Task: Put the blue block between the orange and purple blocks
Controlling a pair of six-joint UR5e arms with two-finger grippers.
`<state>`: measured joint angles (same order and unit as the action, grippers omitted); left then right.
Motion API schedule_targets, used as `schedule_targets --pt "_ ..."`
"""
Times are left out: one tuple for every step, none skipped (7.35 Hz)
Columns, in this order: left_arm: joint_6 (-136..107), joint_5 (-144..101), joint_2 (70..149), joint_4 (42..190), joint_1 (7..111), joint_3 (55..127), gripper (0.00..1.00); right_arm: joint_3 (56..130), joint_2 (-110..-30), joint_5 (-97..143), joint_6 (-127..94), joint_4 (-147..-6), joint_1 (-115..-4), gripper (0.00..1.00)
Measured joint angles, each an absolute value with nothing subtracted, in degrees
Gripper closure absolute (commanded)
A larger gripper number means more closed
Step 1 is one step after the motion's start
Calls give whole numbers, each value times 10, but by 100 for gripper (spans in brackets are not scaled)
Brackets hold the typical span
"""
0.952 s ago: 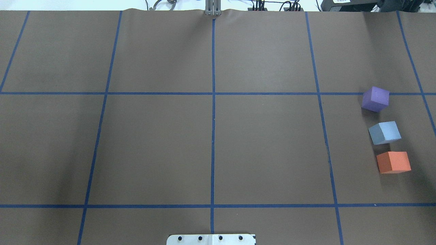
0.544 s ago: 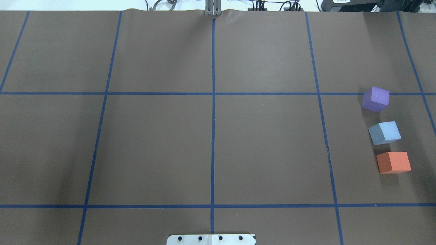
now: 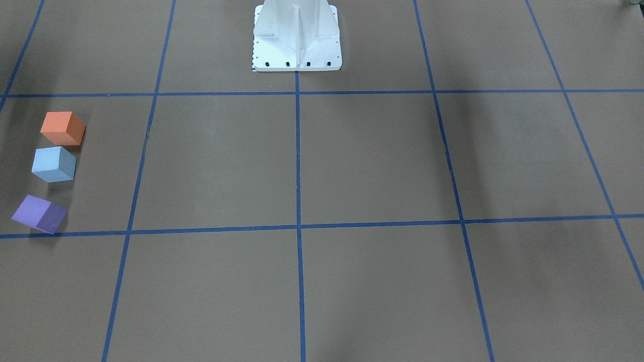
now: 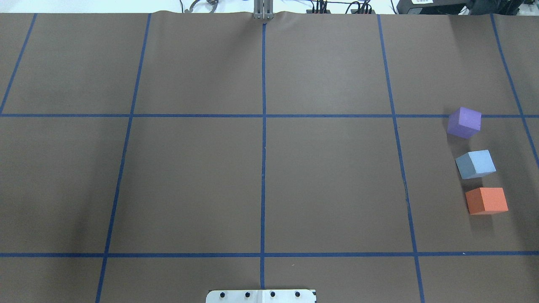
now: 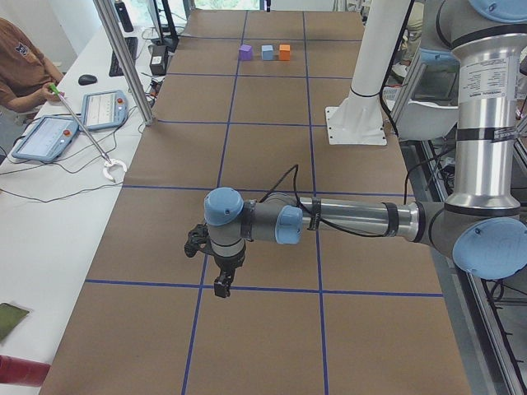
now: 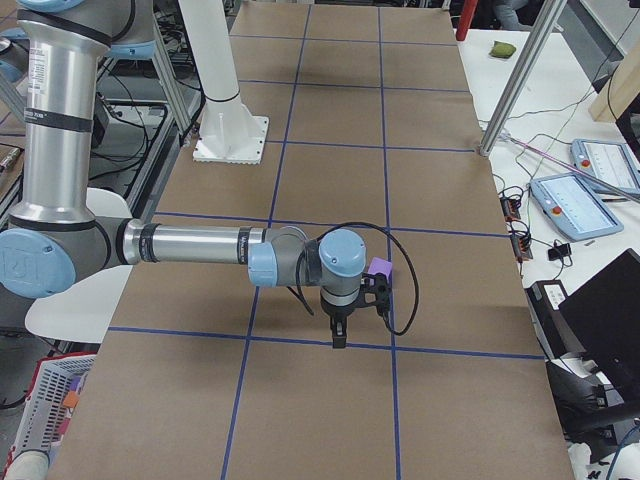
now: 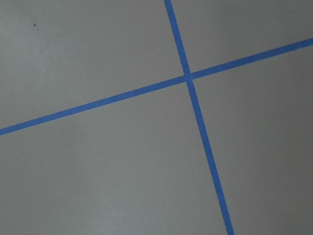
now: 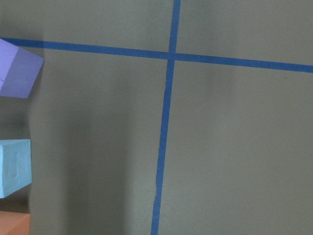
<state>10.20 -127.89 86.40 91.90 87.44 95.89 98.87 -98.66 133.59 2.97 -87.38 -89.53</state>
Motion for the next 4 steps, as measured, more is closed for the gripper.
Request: schedule_targets --pt "102 -1279 863 919 875 958 0 990 -983 1336 69 -891 -909 0" --pt "102 -1279 863 919 875 958 0 998 -975 1337 94 -923 -919 0" --pt "102 -1278 862 917 875 958 0 1014 -965 1337 105 -963 -926 0" --pt "102 -1278 863 910 875 959 0 1035 -960 1336 108 -1003 -928 0"
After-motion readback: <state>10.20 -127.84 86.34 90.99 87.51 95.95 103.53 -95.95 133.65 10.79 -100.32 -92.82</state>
